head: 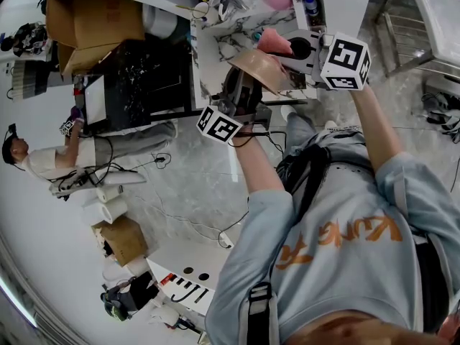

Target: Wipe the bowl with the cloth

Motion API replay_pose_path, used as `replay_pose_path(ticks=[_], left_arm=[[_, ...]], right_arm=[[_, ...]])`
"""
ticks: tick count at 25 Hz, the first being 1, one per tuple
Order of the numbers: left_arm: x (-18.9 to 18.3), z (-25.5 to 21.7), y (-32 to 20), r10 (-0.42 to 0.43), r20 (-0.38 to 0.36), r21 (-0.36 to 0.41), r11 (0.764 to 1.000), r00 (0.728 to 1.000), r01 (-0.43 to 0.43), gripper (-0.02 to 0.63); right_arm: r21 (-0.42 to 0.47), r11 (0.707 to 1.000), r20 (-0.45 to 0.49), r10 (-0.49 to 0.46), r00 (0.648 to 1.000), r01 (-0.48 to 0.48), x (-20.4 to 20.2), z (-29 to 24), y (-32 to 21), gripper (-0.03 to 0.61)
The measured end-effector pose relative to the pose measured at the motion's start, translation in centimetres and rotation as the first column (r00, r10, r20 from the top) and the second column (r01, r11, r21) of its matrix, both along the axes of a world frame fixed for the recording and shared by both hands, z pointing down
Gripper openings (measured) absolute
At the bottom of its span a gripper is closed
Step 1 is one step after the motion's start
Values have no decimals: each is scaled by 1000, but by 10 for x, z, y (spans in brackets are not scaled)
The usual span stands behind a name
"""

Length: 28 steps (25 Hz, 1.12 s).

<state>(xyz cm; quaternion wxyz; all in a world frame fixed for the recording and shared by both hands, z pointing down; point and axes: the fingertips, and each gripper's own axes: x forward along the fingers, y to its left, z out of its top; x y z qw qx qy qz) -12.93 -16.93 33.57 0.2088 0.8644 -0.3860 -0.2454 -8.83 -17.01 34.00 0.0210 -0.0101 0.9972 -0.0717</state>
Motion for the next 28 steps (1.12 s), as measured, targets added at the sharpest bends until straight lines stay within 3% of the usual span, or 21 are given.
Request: replay_pose_path(ticks=[8,10,13,15,20,25,28], left_arm=[[-25,2,-7,-123,-48,-52,991,991,121,28],[-35,5,-9,-176,-53,-82,982,983,171,28],[-51,16,-11,-264,11,-157,952,964,263,28],[-66,27,-10,-327,70,-216,917,943,334,28],[-98,49,-5,-452,223,-319,803,864,503,28],[-118,63,1,-521,409,-326,684,750,653,28],[-127,66,4,-547,489,-297,628,679,719,28]], right_arm=[[21,1000,-123,12,992,-10,1,24,1,40],[20,999,-160,33,986,-31,3,33,-4,40],[-22,994,-168,101,981,-106,8,41,-19,40],[-50,986,-168,151,974,-162,11,44,-30,40],[-84,958,-173,258,950,-276,15,50,-48,40],[-87,927,-164,347,924,-364,26,51,-60,40],[-85,909,-156,393,906,-409,33,50,-66,40]])
